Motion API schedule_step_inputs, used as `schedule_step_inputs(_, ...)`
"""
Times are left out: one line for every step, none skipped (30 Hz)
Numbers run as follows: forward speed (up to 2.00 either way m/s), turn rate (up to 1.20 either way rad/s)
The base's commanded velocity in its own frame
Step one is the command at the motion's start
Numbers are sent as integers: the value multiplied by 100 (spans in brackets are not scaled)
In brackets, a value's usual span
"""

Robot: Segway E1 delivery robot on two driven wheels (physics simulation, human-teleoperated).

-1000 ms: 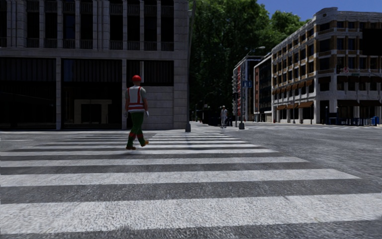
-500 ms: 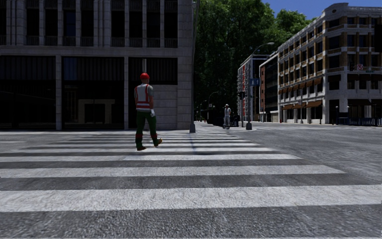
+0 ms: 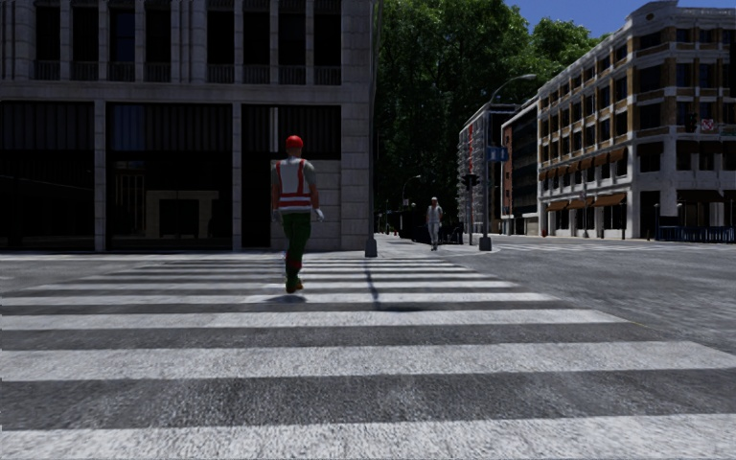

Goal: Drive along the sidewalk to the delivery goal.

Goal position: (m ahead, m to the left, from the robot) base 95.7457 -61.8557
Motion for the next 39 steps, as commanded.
schedule_step_inputs(138,0)
schedule_step_inputs(138,8)
schedule_step_inputs(138,19)
schedule_step_inputs(138,27)
schedule_step_inputs(137,30)
schedule_step_inputs(137,31)
schedule_step_inputs(137,31)
schedule_step_inputs(137,31)
schedule_step_inputs(137,31)
schedule_step_inputs(137,31)
schedule_step_inputs(137,32)
schedule_step_inputs(137,32)
schedule_step_inputs(137,30)
schedule_step_inputs(137,30)
schedule_step_inputs(137,29)
schedule_step_inputs(137,28)
schedule_step_inputs(137,28)
schedule_step_inputs(137,28)
schedule_step_inputs(137,28)
schedule_step_inputs(137,28)
schedule_step_inputs(137,28)
schedule_step_inputs(137,28)
schedule_step_inputs(137,28)
schedule_step_inputs(137,28)
schedule_step_inputs(137,28)
schedule_step_inputs(137,28)
schedule_step_inputs(137,24)
schedule_step_inputs(137,24)
schedule_step_inputs(137,12)
schedule_step_inputs(137,1)
schedule_step_inputs(137,0)
schedule_step_inputs(137,0)
schedule_step_inputs(137,0)
schedule_step_inputs(137,0)
schedule_step_inputs(137,0)
schedule_step_inputs(137,0)
schedule_step_inputs(137,0)
schedule_step_inputs(137,0)
schedule_step_inputs(137,0)
